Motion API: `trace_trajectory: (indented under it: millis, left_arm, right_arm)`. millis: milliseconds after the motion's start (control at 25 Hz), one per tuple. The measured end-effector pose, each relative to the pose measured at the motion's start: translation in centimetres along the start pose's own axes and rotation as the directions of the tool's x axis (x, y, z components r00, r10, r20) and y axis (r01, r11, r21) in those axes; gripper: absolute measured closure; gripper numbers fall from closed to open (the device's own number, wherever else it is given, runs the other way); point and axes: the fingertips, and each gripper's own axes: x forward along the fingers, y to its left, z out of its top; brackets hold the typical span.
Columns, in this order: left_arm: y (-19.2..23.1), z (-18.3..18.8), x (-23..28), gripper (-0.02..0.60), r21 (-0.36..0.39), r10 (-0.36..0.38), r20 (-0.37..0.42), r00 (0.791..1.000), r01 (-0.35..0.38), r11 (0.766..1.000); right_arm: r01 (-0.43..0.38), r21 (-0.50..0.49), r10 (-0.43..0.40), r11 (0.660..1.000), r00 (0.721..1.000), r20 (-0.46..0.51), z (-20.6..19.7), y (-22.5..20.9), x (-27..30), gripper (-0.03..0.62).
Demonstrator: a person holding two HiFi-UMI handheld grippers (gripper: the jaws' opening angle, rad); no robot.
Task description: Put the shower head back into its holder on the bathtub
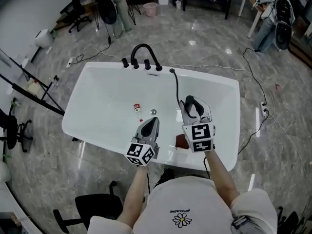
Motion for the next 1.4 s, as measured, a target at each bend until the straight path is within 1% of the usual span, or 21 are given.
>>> trace_trajectory:
  millis: [120, 200, 240, 320, 360, 400, 520, 640, 720, 760, 880, 920, 960, 1040, 1080, 1120, 1160, 1240, 1320, 1360, 1400]
  left_arm:
    - [2.7, 0.3, 1.5, 0.583, 0.014, -0.035, -0.021, 0.999, 0.036, 0.999]
    - [3.6, -0.6, 3.0, 0.584, 0.032, -0.05, -0.059, 0.997, 0.052, 0.998]
    - [3.7, -1.4, 4.0, 0.556, 0.042, -0.056, -0.087, 0.995, 0.059, 0.997]
    - [3.4, -3.3, 6.2, 0.468, 0.039, -0.073, -0.154, 0.985, 0.08, 0.996]
    - [3.0, -4.4, 7.3, 0.44, 0.028, -0.085, -0.183, 0.979, 0.091, 0.995]
    - [2.6, -5.4, 8.1, 0.43, 0.019, -0.094, -0.208, 0.974, 0.1, 0.995]
    - [1.2, -9.1, 10.5, 0.404, 0.03, -0.114, -0.295, 0.949, 0.128, 0.991]
    - [0.0, -13.4, 13.8, 0.381, 0.045, -0.131, -0.411, 0.902, 0.163, 0.986]
    - [-0.2, -15.9, 15.6, 0.379, 0.047, -0.11, -0.468, 0.877, 0.149, 0.988]
    - [0.0, -16.9, 16.2, 0.379, 0.041, -0.092, -0.486, 0.869, 0.128, 0.991]
    - [1.0, -18.6, 17.9, 0.38, 0.001, -0.039, -0.503, 0.863, 0.046, 0.999]
    - [1.6, -19.1, 18.6, 0.382, 0.002, -0.02, -0.509, 0.86, 0.024, 1.0]
    - [2.2, -19.9, 19.3, 0.382, 0.011, -0.002, -0.524, 0.852, 0.009, 1.0]
    - [3.1, -21.6, 20.1, 0.385, 0.025, 0.012, -0.568, 0.823, 0.003, 1.0]
    - [3.2, -22.3, 20.3, 0.397, 0.028, 0.01, -0.585, 0.811, 0.008, 1.0]
    - [3.2, -22.7, 20.4, 0.42, 0.033, 0.007, -0.593, 0.805, 0.016, 0.999]
    - [3.0, -22.8, 20.5, 0.441, 0.042, 0.006, -0.591, 0.806, 0.024, 0.999]
    - [2.7, -22.9, 21.0, 0.449, 0.063, 0.007, -0.582, 0.813, 0.037, 0.997]
    - [2.4, -23.3, 21.5, 0.461, 0.085, 0.012, -0.588, 0.809, 0.047, 0.995]
    - [2.4, -23.5, 21.7, 0.489, 0.097, 0.016, -0.589, 0.808, 0.051, 0.994]
    - [2.6, -23.7, 22.0, 0.5, 0.11, 0.022, -0.588, 0.809, 0.053, 0.993]
  right_arm:
    - [0.016, -0.015, -0.016, 1.0, 1.0, 0.017, 2.0, 0.4, 2.8, 0.451]
    - [0.018, -0.02, -0.018, 1.0, 1.0, 0.024, 3.0, 0.5, 3.9, 0.451]
    - [0.017, -0.02, -0.016, 1.0, 1.0, 0.025, 3.4, 0.5, 4.3, 0.451]
    - [0.008, -0.022, -0.008, 1.0, 1.0, 0.023, 4.0, 0.5, 4.9, 0.451]
    - [0.001, -0.025, 0.0, 1.0, 1.0, 0.021, 4.1, 0.5, 5.0, 0.451]
    - [-0.009, -0.027, 0.009, 1.0, 1.0, 0.019, 4.2, 0.6, 5.0, 0.451]
    - [-0.04, -0.027, 0.041, 0.999, 0.999, 0.024, 4.6, 0.9, 4.7, 0.451]
    - [-0.059, -0.018, 0.059, 0.998, 0.997, 0.041, 5.8, 0.2, 4.7, 0.451]
    - [-0.075, -0.011, 0.075, 0.997, 0.996, 0.05, 6.5, -0.2, 4.4, 0.451]
    - [-0.083, -0.007, 0.083, 0.997, 0.995, 0.054, 6.9, -0.3, 4.1, 0.451]
    - [-0.094, 0.001, 0.094, 0.996, 0.993, 0.069, 8.1, -1.1, 2.9, 0.451]
    - [-0.092, 0.003, 0.092, 0.996, 0.992, 0.085, 8.6, -1.7, 2.6, 0.451]
    - [-0.088, 0.003, 0.088, 0.996, 0.99, 0.109, 9.2, -2.4, 2.4, 0.451]
    - [-0.079, -0.002, 0.079, 0.997, 0.985, 0.152, 10.1, -3.6, 2.3, 0.451]
    - [-0.077, -0.007, 0.077, 0.997, 0.985, 0.155, 10.1, -4.0, 2.3, 0.451]
    - [-0.076, -0.011, 0.077, 0.997, 0.986, 0.148, 10.0, -4.3, 2.4, 0.451]
    - [-0.077, -0.014, 0.078, 0.997, 0.987, 0.138, 9.7, -4.5, 2.5, 0.451]
    - [-0.08, -0.014, 0.081, 0.997, 0.99, 0.116, 9.0, -5.0, 2.7, 0.451]
    - [-0.085, -0.008, 0.085, 0.996, 0.991, 0.101, 8.4, -5.4, 2.8, 0.451]
    - [-0.087, -0.004, 0.087, 0.996, 0.992, 0.096, 8.2, -5.6, 2.9, 0.451]
    - [-0.089, 0.002, 0.089, 0.996, 0.992, 0.092, 7.9, -5.8, 3.0, 0.451]
